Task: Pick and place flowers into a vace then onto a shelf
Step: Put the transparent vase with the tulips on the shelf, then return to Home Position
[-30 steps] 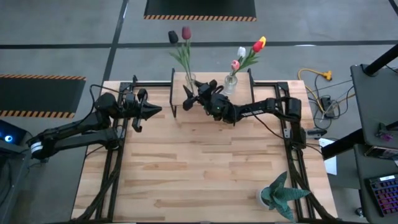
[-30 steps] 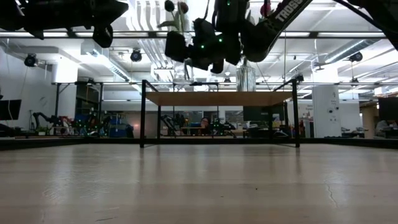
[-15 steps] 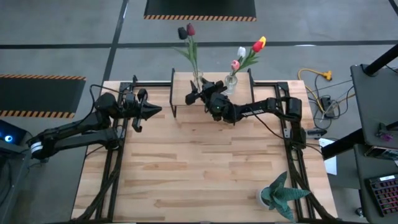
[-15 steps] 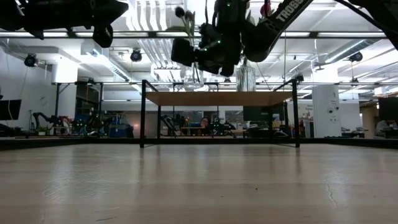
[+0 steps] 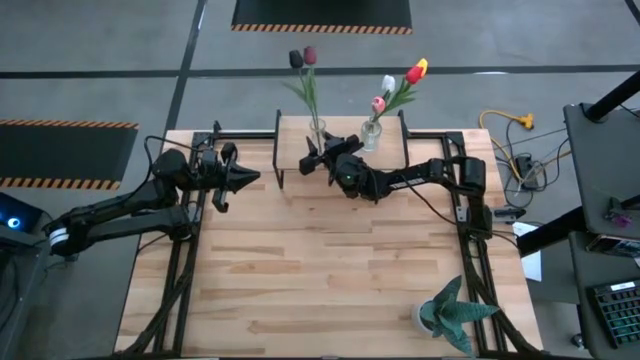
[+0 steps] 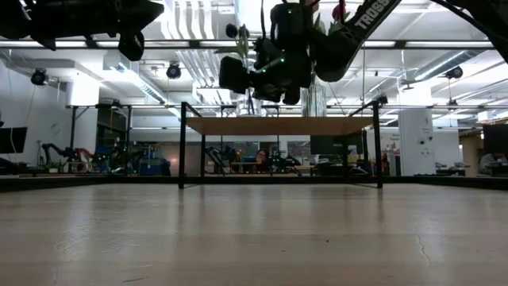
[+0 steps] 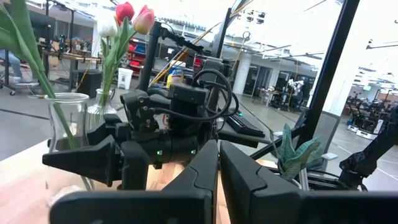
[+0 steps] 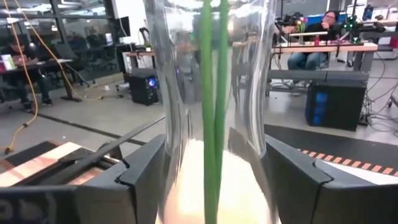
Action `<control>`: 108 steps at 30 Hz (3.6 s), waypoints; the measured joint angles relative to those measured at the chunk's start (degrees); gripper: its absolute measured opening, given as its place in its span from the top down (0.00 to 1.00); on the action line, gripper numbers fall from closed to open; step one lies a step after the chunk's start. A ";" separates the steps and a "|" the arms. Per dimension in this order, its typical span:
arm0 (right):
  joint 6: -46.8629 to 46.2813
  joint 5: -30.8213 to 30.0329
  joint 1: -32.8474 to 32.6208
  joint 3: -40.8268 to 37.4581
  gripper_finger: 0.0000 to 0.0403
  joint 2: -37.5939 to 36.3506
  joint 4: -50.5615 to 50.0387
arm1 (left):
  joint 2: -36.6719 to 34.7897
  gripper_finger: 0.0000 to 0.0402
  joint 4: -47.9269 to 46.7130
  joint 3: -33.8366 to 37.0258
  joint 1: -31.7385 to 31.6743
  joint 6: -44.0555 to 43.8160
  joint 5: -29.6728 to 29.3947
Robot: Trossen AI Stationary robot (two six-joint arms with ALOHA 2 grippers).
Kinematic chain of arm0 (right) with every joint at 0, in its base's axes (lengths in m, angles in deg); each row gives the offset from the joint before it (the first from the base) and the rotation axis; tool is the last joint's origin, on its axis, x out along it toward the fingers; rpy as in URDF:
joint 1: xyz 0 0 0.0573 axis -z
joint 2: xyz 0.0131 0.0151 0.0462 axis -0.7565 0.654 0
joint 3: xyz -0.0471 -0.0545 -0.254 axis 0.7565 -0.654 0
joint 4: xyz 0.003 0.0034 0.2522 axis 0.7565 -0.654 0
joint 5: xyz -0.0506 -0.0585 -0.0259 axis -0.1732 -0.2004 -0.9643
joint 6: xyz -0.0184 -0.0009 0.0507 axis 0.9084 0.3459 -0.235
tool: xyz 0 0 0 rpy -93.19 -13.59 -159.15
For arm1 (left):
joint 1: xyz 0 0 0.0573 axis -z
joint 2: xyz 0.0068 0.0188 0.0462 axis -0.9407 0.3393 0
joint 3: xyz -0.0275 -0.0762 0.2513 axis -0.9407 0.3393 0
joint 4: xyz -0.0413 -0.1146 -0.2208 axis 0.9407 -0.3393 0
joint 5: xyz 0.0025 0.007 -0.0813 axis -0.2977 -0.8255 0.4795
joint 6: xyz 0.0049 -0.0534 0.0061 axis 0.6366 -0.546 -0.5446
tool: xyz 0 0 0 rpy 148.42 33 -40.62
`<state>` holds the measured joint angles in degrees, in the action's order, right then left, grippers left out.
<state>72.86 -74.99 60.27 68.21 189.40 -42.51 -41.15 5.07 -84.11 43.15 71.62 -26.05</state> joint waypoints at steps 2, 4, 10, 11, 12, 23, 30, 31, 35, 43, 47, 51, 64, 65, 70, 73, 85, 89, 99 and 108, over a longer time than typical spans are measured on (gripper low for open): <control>-0.42 0.00 0.01 -0.33 0.45 0.00 0.30 | 0.00 1.00 0.00 0.00 0.01 0.00 0.00; -0.49 -0.01 0.02 -0.65 0.43 0.00 0.38 | 0.00 1.00 0.00 0.00 0.01 0.00 0.00; -0.44 0.13 0.02 -0.84 0.42 0.00 0.31 | 0.00 1.00 0.01 0.00 -0.01 -0.01 1.36; -0.22 0.17 0.00 -0.84 0.42 0.00 0.29 | 0.00 1.00 0.02 0.00 -0.01 -0.01 2.15; 0.18 0.21 -0.04 -0.84 0.42 0.00 0.25 | 0.00 1.00 0.00 0.00 -0.01 -0.02 2.62; 3.25 4.10 -0.37 -0.49 0.23 -0.04 -0.08 | 0.02 1.00 0.02 0.00 0.01 -0.02 3.26; 1.97 4.32 -1.41 -0.51 0.10 -0.71 -0.30 | 0.02 1.00 0.00 0.00 0.01 -0.02 3.26; 1.99 4.28 -1.97 -0.51 0.10 -1.42 -0.30 | 0.02 1.00 0.01 0.00 0.01 -0.02 3.26; 8.60 2.82 -4.17 -0.34 0.10 -4.69 0.16 | 0.02 1.00 0.01 0.00 0.01 -0.02 3.26; 17.71 -7.13 -8.82 -1.50 0.10 -9.37 -0.87 | 0.00 1.00 0.00 -0.02 0.01 -0.02 3.23; 17.81 -11.46 -9.84 -3.08 0.10 -10.86 -2.75 | 0.02 1.00 -0.01 -0.02 0.00 -0.03 3.23; 13.74 -11.88 -12.67 -5.08 0.10 -15.08 -8.05 | -0.04 1.00 -0.02 -0.02 -0.01 -0.04 3.23; -5.65 41.02 -15.28 -19.51 0.33 -37.47 -26.12 | -1.07 1.00 -0.53 -0.02 -0.01 -1.54 3.09; -5.31 42.02 -15.28 -21.10 0.37 -39.06 -26.75 | -1.07 1.00 -0.85 -0.02 -0.01 -1.56 3.11; -3.51 45.00 -15.23 -31.04 0.67 -48.89 -27.03 | -2.33 1.00 -1.67 -0.02 -0.02 0.20 4.46; -3.51 44.99 -15.23 -37.20 0.86 -56.28 -26.61 | -3.54 1.00 -4.73 0.23 -0.03 3.23 4.47; 0.73 44.60 -14.81 -53.25 0.98 -76.51 -26.57 | -3.65 1.00 -2.79 8.99 -0.01 0.25 4.04; -0.04 44.84 -14.47 -55.11 0.98 -79.77 -26.57 | -3.60 1.00 4.25 11.68 -0.01 -0.92 2.95; -3.42 49.08 -12.16 -59.35 0.98 -82.62 -26.61 | -2.39 1.00 20.11 21.12 0.77 2.56 -4.99; -3.88 62.01 -0.43 -59.55 0.98 -82.50 -23.76 | 0.18 1.00 23.56 22.22 10.81 3.45 -12.13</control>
<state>68.98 -12.99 59.84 8.67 106.90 -66.27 -40.97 28.64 -61.89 53.96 75.07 -38.19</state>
